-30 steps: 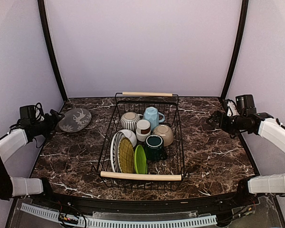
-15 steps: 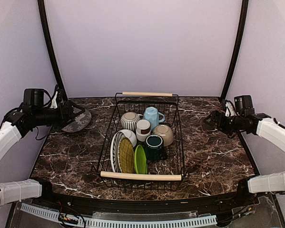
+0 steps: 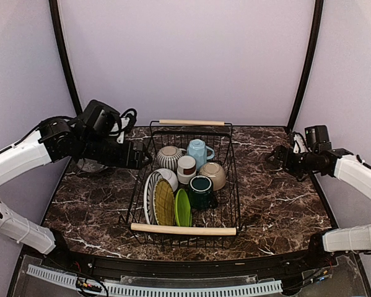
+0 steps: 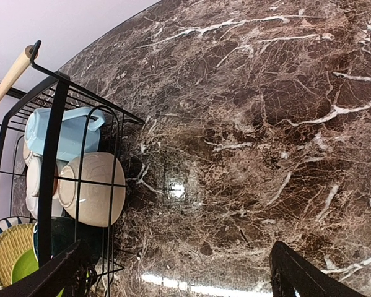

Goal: Unload the mixed dishes from the dish rack
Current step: Grab the plate from the dish rack.

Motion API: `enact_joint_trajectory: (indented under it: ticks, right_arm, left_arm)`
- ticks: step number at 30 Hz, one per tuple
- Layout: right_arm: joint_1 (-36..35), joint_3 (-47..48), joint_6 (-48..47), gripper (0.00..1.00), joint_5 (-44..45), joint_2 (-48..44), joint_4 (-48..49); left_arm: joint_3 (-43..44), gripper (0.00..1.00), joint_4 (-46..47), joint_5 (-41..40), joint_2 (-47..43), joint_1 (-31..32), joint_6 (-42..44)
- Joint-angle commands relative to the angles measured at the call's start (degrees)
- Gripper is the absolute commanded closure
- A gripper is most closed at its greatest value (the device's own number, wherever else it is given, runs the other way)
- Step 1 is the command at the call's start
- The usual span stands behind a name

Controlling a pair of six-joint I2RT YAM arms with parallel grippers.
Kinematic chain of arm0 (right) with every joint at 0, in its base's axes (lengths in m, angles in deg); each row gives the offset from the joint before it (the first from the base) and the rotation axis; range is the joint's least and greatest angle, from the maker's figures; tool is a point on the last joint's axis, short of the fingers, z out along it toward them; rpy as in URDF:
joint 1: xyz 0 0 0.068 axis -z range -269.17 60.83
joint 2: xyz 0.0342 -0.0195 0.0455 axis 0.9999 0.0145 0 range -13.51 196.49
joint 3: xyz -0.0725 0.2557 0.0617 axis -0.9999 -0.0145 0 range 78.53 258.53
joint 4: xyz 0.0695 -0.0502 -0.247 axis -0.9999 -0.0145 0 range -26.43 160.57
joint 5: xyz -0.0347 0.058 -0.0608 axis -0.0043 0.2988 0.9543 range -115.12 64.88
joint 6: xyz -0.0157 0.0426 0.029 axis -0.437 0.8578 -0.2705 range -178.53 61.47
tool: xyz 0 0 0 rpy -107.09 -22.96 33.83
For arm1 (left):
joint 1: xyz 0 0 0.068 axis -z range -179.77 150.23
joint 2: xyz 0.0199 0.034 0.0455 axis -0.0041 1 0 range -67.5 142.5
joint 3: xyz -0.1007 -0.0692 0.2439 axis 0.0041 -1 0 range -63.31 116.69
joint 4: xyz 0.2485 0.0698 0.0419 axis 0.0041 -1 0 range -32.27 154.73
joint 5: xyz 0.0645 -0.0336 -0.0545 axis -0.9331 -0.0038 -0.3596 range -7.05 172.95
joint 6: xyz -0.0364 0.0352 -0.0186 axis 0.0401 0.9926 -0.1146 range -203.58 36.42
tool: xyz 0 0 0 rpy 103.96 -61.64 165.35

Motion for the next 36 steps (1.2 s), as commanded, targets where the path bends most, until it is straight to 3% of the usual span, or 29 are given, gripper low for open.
enact_joint_trajectory:
  ticks: [1,10,17,22,36]
  right_arm:
    - [-0.36,-0.73,-0.38,0.01,1.28,-1.25,0.15]
    - [-0.36,-1.57,-0.69,0.01,1.60,0.09,0.86]
    - [-0.36,-2.08,-0.69,0.01,1.54,0.47,1.30]
    - [-0.36,-2.78,-0.61,0.01,1.56,0.71,1.84]
    - [-0.36,-3.86,-0.82,0.01,1.96,0.87,2.44]
  left_arm:
    - [6.57,0.11,-11.00,-19.69,5.45,7.46,-0.30]
    - [16.39,0.18,-23.17,-32.39,15.25,16.61,-5.26]
    - [19.24,0.24,-28.27,-33.74,19.75,19.89,-9.69]
    - [18.45,0.34,-29.51,-33.41,20.71,20.65,-11.90]
    - [18.77,0.48,-30.75,-32.19,24.78,22.44,-15.74]
